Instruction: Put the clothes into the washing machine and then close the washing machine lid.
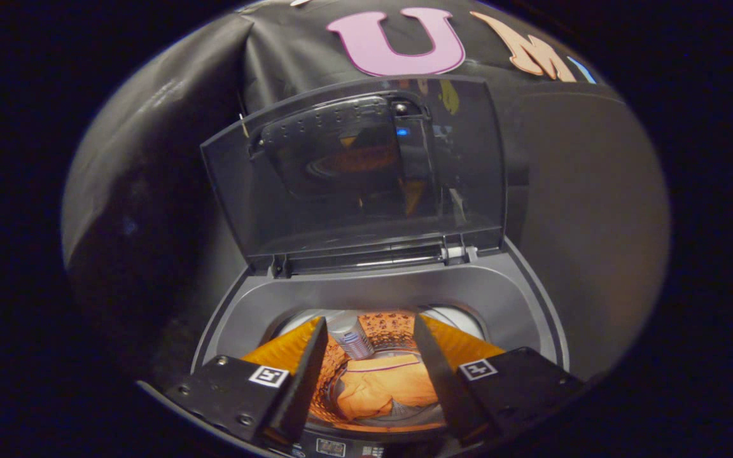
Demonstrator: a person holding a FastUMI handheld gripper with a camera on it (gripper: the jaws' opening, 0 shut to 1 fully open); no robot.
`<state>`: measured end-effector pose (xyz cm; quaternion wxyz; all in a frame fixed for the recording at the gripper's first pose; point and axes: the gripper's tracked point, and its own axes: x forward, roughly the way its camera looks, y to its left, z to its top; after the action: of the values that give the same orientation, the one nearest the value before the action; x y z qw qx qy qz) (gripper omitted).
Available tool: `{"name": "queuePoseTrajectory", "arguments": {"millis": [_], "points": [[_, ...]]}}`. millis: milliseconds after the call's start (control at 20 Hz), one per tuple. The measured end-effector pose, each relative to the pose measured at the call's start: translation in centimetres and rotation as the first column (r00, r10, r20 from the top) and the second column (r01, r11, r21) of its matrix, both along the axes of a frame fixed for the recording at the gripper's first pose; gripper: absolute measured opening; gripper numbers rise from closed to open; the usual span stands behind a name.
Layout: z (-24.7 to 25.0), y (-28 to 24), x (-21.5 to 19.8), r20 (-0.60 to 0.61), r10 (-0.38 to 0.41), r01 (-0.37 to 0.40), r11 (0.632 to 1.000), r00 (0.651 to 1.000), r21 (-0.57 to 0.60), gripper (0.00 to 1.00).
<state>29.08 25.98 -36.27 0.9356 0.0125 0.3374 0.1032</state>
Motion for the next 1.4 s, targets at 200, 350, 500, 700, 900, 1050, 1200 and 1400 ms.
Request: {"name": "queuePoseTrajectory", "arguments": {"millis": [200, 350, 500, 700, 900, 1050, 1200, 1400], "points": [[2.7, 0.7, 0.5, 0.021, -0.010, 0.010, 0.999, 1.000, 0.038, 0.97], [5.4, 0.9, 1.3, 0.061, -0.005, 0.004, 1.000, 0.998, 0.021, 0.98], [9.0, 1.7, 2.4, 0.109, 0.008, -0.011, 1.000, 0.994, 0.019, 0.98], [14.7, 2.4, 5.1, 0.196, 0.014, -0.010, 1.000, 0.980, -0.023, 0.98], [21.2, 4.3, 8.4, 0.298, 0.033, -0.026, 0.999, 0.954, -0.029, 0.97], [24.2, 5.7, 10.4, 0.345, 0.041, -0.042, 0.999, 0.938, -0.007, 0.97], [26.3, 6.8, 12.9, 0.402, 0.049, -0.059, 0.998, 0.914, 0.011, 0.97], [25.3, 7.6, 16.8, 0.413, 0.021, -0.044, 0.998, 0.911, 0.046, 0.97]]}}
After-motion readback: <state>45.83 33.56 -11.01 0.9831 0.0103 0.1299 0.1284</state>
